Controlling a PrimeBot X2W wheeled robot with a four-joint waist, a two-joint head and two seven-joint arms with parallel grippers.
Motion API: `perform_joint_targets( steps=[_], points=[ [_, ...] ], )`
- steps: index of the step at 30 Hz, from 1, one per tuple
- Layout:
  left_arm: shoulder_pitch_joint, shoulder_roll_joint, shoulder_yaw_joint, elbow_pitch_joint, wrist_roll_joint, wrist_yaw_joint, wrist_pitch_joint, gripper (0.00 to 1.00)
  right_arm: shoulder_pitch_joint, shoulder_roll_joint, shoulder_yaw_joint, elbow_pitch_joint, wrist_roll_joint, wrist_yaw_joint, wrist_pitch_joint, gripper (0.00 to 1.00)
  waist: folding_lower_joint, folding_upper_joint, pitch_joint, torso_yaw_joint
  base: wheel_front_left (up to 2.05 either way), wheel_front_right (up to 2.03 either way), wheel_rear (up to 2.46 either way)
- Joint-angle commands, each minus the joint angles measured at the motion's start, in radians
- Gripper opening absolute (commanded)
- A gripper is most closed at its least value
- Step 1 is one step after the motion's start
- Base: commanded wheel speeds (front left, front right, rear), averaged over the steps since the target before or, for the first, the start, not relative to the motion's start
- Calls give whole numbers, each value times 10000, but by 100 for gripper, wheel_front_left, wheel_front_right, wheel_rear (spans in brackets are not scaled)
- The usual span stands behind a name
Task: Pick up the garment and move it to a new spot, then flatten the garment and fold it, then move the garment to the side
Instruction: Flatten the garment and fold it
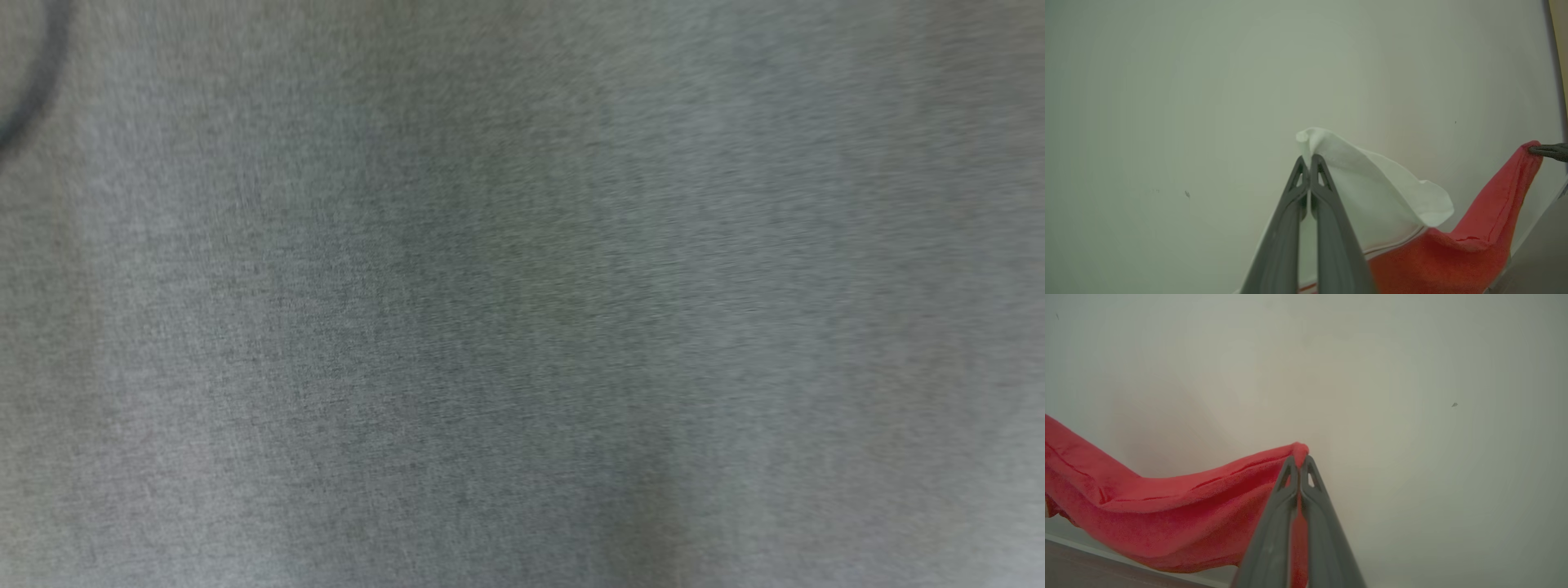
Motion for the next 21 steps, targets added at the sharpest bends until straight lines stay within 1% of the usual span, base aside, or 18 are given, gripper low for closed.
perform_joint_targets(
  steps=[1, 4, 7, 12, 16, 21],
  points=[
    [482, -30, 219, -142, -230, -88, -47, 0, 255, 1, 40, -50, 29, -7, 1, 0, -7, -4, 778, 528, 0, 0, 0],
    [1616, -49, 417, -383, -402, -215, -46, 0, 902, 86, -118, -228, 158, -7, 1, 0, -7, -4, 667, 503, 0, 0, 0],
    [2790, 46, 324, -640, -718, -287, -47, 0, 1586, 32, -280, -573, 240, -7, 1, 0, -7, -4, 402, 486, 0, 0, 0],
    [4797, 435, 58, -1571, -1438, -311, -47, 0, 3047, -124, -492, -1151, 232, -7, 2, 0, -7, -4, -284, 520, 0, 0, 0],
    [6308, 762, -49, -2451, -1934, -315, -49, 0, 4225, -268, -941, -1441, 257, -7, 2, 0, -7, -4, -963, 619, 0, 0, 0],
    [7579, 1066, 54, -3103, -2170, -315, -49, 0, 5441, -346, -1409, -1605, 367, -7, 0, 0, -7, -4, -1667, 687, 0, 0, 0]
  ],
)
